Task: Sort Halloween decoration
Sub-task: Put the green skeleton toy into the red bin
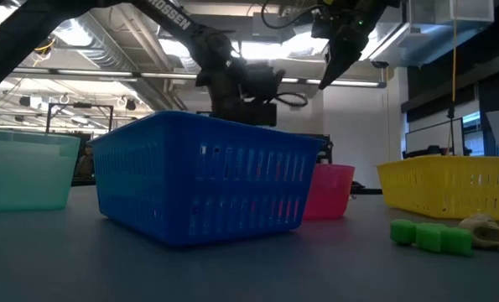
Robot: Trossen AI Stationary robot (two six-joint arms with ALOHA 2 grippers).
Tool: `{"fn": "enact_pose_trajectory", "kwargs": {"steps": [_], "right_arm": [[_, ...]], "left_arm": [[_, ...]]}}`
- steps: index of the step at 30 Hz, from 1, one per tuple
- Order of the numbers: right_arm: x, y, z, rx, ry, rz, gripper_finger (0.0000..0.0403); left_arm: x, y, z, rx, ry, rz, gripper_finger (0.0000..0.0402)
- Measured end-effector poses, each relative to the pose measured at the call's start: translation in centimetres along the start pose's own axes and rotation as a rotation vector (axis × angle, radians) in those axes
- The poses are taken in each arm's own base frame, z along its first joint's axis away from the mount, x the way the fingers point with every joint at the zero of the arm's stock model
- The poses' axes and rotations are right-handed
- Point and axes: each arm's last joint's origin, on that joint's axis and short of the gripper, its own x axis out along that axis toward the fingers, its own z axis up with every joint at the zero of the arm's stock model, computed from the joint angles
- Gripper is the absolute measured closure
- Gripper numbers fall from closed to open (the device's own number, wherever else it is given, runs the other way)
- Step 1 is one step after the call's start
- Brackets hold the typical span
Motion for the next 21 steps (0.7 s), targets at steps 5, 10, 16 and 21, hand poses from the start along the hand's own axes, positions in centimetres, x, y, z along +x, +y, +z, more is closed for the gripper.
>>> {"fn": "enact_pose_trajectory", "kwargs": {"steps": [5, 10, 16, 21], "right_arm": [[0.0, 0.0, 0.0, 0.000, 0.000, 0.000, 0.0260], [0.0, 0.0, 0.0, -0.006, 0.000, 0.000, 0.0260], [0.0, 0.0, 0.0, -0.007, 0.000, 0.000, 0.0260], [0.0, 0.0, 0.0, -0.008, 0.000, 0.000, 0.0260]], "left_arm": [[-1.9, -0.3, 1.1, -0.014, 0.022, -0.012, 0.0355], [-2.9, -0.4, 0.7, -0.047, 0.098, -0.042, 0.0363], [-4.1, -0.2, -1.0, -0.147, 0.221, -0.088, 0.0378], [-6.2, 0.0, -1.8, -0.181, 0.259, -0.085, 0.0383]]}}
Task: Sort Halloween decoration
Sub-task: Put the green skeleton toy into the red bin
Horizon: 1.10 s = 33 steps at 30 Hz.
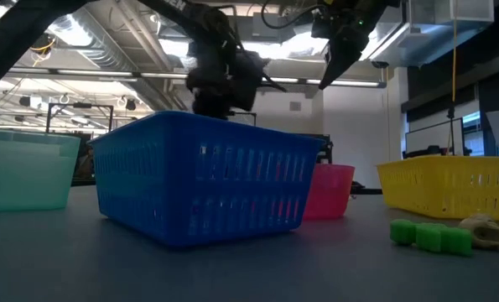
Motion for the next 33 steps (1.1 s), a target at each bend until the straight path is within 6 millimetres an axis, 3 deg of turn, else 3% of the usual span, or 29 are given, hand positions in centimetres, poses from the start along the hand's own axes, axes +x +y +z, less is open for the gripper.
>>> {"fn": "enact_pose_trajectory", "kwargs": {"steps": [6, 13, 24, 33], "right_arm": [[0.0, 0.0, 0.0, 0.000, 0.000, 0.000, 0.0260], [0.0, 0.0, 0.0, 0.000, 0.005, 0.002, 0.0260], [0.0, 0.2, -0.5, 0.004, 0.049, 0.023, 0.0260], [0.0, 0.1, -0.2, 0.001, 0.020, 0.010, 0.0260]], "left_arm": [[-2.8, 1.1, -2.1, -0.068, 0.021, 0.051, 0.0383], [-3.9, 2.8, -4.7, -0.186, 0.182, 0.135, 0.0381], [0.1, 4.1, -8.3, -0.271, 0.403, 0.113, 0.0371], [1.1, 4.3, -9.0, -0.287, 0.474, 0.206, 0.0369]]}}
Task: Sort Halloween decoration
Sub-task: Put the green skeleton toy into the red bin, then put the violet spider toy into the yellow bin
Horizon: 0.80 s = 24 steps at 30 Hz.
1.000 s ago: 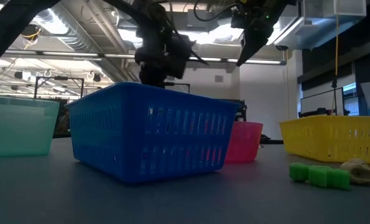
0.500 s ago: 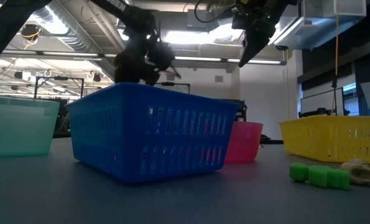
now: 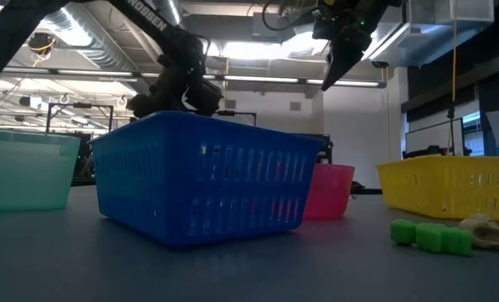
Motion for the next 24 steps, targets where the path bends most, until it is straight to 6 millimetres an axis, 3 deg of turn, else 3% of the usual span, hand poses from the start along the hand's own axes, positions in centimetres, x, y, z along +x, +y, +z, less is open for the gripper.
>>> {"fn": "enact_pose_trajectory", "kwargs": {"steps": [5, 15, 19, 24], "right_arm": [[0.0, 0.0, 0.0, 0.000, 0.001, 0.000, 0.0260], [0.0, 0.0, 0.0, 0.000, 0.001, 0.000, 0.0260], [0.0, 0.0, 0.0, 0.001, 0.001, 0.000, 0.0260], [0.0, 0.0, -0.1, 0.001, 0.005, 0.002, 0.0260]], "left_arm": [[0.1, 0.0, 0.1, -0.020, -0.007, 0.002, 0.0344], [0.1, 0.0, 0.2, -0.082, -0.018, -0.001, 0.0231], [-0.4, -0.1, -0.1, -0.099, -0.069, -0.081, 0.0215], [-2.8, -0.3, -1.4, -0.107, -0.247, -0.129, 0.0214]]}}
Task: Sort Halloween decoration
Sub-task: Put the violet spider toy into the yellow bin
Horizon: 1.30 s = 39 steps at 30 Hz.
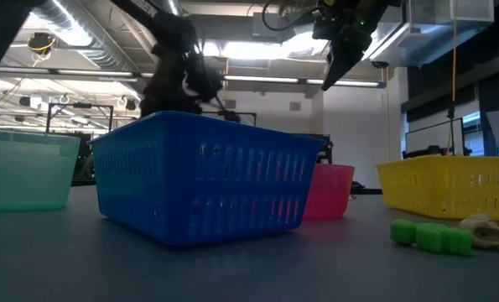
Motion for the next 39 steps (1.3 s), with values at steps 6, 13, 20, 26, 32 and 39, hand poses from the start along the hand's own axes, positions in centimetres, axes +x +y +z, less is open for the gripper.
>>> {"fn": "enact_pose_trajectory", "kwargs": {"steps": [6, 13, 20, 26, 32, 39], "right_arm": [[0.0, -0.1, 0.0, 0.000, 0.012, -0.025, 0.0260], [0.0, -0.2, -0.1, -0.001, 0.028, -0.057, 0.0260], [0.0, -0.2, -0.1, 0.000, 0.028, -0.058, 0.0260], [0.0, -0.2, -0.1, 0.000, 0.029, -0.057, 0.0260], [0.0, 0.1, -0.5, 0.055, 0.063, -0.017, 0.0260], [2.0, 0.5, -1.9, 0.064, 0.126, 0.012, 0.0260]], "left_arm": [[-3.8, -1.1, -1.4, 0.020, -0.315, 0.019, 0.0217], [-4.7, -3.2, -4.3, -0.001, -0.641, -0.064, 0.0217], [-3.8, -5.6, -6.1, 0.015, -0.750, -0.110, 0.0217], [-1.8, -7.2, -6.4, -0.048, -0.715, -0.097, 0.0217], [-0.6, -8.5, -6.4, -0.060, -0.720, -0.120, 0.0217], [-0.8, -9.9, -6.1, -0.007, -0.786, -0.146, 0.0217]]}}
